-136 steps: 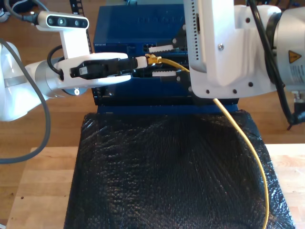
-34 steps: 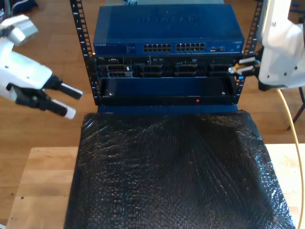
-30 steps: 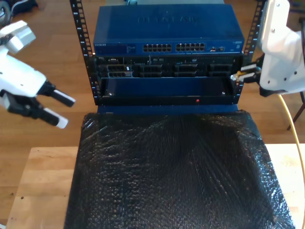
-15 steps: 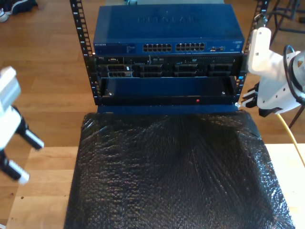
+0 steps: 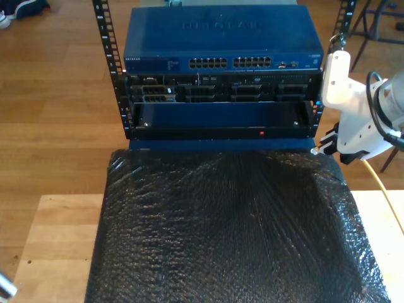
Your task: Grab the cable and plug it in
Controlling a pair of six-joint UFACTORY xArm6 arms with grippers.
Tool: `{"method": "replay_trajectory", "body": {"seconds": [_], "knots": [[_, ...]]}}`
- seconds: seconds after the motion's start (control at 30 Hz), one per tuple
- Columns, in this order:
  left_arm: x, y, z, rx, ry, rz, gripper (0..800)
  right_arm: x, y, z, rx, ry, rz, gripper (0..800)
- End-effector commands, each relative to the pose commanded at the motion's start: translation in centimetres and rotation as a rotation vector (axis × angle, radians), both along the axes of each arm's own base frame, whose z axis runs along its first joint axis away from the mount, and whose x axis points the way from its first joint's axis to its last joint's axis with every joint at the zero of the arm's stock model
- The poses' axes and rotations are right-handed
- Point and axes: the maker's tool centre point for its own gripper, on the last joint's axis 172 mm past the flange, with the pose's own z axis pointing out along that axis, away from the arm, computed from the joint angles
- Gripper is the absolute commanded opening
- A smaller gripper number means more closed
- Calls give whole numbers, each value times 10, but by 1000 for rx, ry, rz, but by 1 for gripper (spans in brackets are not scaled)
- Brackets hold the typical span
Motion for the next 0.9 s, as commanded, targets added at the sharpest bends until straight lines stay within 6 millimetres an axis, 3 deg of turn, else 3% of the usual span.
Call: {"method": "replay_trajectory", "body": {"seconds": [0.17, 0.47, 0.6, 0.9], "knots": [[-39, 6, -19, -42, 41, -50, 800, 1, 0, -1, 3, 7, -12, 0], [-77, 24, -71, -39, -22, -20, 800, 1, 0, -1, 5, 7, -12, 0], [-98, 21, -94, -38, -10, -22, 800, 2, 0, 0, 5, 5, -12, 0], [-115, 15, -117, -35, -32, -21, 800, 0, -1, -4, 4, 12, -14, 0]]}}
